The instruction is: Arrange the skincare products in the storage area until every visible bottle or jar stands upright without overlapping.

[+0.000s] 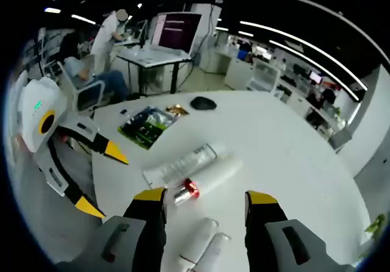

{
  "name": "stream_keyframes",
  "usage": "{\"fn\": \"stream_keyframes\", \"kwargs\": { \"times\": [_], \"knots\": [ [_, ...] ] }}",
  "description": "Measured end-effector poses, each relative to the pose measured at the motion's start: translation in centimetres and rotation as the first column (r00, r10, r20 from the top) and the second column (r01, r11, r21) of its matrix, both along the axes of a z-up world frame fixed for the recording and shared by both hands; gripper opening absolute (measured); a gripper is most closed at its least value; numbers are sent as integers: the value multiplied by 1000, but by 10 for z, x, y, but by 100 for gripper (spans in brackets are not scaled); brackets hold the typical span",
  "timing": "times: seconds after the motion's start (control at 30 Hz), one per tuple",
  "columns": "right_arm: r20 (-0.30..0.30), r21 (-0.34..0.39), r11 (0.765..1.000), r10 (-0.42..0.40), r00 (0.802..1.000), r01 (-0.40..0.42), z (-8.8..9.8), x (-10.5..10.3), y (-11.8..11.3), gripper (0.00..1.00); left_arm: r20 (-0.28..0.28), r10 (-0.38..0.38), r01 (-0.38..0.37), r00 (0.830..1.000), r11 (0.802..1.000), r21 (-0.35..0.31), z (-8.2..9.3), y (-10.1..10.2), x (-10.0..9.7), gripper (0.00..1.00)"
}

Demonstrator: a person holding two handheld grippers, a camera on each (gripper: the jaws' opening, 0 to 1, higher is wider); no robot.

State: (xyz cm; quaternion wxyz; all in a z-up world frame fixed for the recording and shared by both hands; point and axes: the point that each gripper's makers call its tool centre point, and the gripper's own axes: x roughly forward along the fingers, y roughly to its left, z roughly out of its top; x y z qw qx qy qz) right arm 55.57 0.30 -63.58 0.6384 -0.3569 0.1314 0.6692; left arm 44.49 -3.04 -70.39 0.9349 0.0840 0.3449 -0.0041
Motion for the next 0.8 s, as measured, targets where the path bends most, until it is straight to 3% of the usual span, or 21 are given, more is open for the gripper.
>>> {"fn": "stream_keyframes", "kwargs": {
  "times": [0.17, 0.23, 0.4, 0.5, 0.53, 0.57, 0.67, 0.8],
  "knots": [
    [98, -24, 984, 176, 979, -175, 12, -12, 47, 51, 1, -1, 1, 1000, 1000, 4, 1, 0, 0, 51],
    [109, -18, 977, 214, 971, -213, 18, -17, 57, 50, 1, -7, 7, 1000, 1000, 10, 1, 0, 0, 51],
    [94, 8, 977, 211, 973, -212, 29, -24, 66, 50, 12, -5, 4, 1000, 1000, 13, 3, 1, 1, 49],
    [-4, 89, 989, 121, 993, -120, 41, -26, 43, 50, 26, 1, -2, 1000, 1000, 11, 6, 2, 2, 48],
    [-92, 132, 990, 52, 994, -39, 41, -24, 26, 51, 34, 5, -6, 999, 1000, 10, 8, 3, 2, 48],
    [-131, 121, 992, 0, 991, 16, 34, -18, 6, 52, 39, 7, -7, 999, 1000, 9, 9, 3, 3, 48],
    [-164, 53, 989, -127, 978, 137, 13, -3, -47, 54, 35, 0, 0, 999, 1000, 10, 7, 1, 3, 48],
    [-172, 41, 969, -233, 957, 244, 6, 9, -98, 54, 33, -2, 2, 999, 1000, 10, 6, 1, 3, 48]
  ]
}}
